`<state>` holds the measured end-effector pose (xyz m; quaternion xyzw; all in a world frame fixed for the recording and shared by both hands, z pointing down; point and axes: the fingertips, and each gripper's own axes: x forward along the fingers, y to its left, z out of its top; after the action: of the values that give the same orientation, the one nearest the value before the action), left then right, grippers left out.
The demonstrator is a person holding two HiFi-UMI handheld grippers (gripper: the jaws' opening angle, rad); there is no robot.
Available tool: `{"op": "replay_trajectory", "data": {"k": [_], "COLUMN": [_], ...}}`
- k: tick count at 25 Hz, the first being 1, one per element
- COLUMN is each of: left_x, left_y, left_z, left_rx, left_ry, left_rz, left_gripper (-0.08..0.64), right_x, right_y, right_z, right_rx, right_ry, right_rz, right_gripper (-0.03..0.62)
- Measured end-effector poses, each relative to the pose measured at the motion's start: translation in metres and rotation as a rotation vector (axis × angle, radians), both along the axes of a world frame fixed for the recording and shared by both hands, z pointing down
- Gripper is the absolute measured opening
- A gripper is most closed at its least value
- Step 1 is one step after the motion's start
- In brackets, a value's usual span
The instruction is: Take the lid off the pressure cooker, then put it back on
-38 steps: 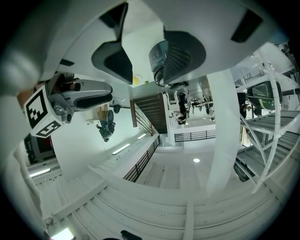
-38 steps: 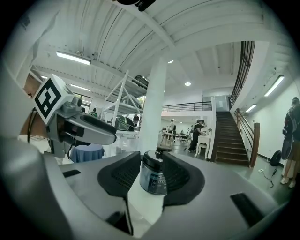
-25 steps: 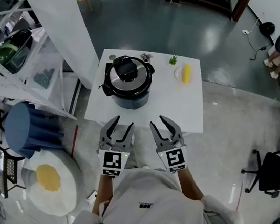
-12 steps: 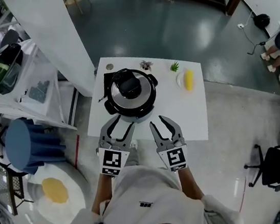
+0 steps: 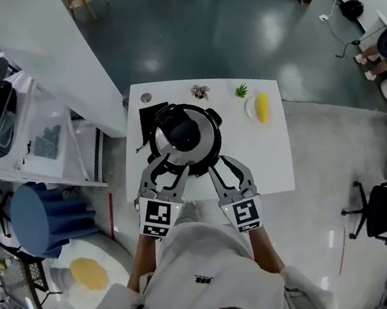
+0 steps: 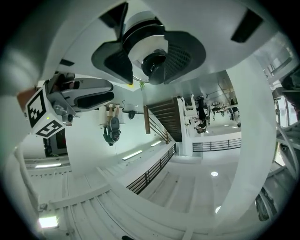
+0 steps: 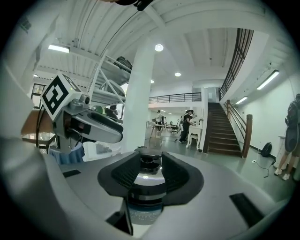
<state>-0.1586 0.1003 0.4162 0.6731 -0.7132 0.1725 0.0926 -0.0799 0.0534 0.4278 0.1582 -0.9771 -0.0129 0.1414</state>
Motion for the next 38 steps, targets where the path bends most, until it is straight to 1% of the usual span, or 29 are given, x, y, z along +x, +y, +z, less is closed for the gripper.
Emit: {"op": "replay_trajectory", "data": {"k": [5, 9, 12, 16, 20, 29, 33, 38], "left_x": [-0.022, -0.034, -0.043, -0.046, -0.045, -0.050, -0.047, -0.044], "left_y": [-0.023, -0.041, -0.051, -0.065, -0.075, -0.093, -0.100, -0.108], "left_z": [0.018, 0.028, 0.038, 0.049, 0.064, 0.084, 0.092, 0.103], "left_rx": [-0.065, -0.105, -0.139, -0.184, -0.255, -0.324, -0.355, -0.402], "left_ry": [0.014, 0.024, 0.033, 0.052, 0.058, 0.096, 0.112, 0.108], "left_rz": [0.065, 0.119, 0.151, 0.214, 0.269, 0.304, 0.313, 0.329], "left_gripper": [0.230, 0.239, 0.249, 0.272, 0.295, 0.301, 0.305, 0.310], "right_x": [-0.019, -0.030, -0.038, -0.047, -0.053, -0.061, -0.066, -0.073], "right_y": [-0.016, -0.026, -0.032, -0.037, -0.040, -0.051, -0.056, -0.066], "right_z": [0.013, 0.020, 0.026, 0.031, 0.037, 0.049, 0.054, 0.059], "right_rx": [-0.002, -0.024, -0.020, -0.045, -0.059, -0.093, -0.114, -0.129], "right_ry": [0.027, 0.053, 0.061, 0.088, 0.106, 0.130, 0.129, 0.128], "right_rz": [0.036, 0.075, 0.090, 0.117, 0.135, 0.140, 0.111, 0.066], "right_gripper": [0.141, 0.141, 0.141, 0.141, 0.141, 0.141, 0.142, 0.141]}}
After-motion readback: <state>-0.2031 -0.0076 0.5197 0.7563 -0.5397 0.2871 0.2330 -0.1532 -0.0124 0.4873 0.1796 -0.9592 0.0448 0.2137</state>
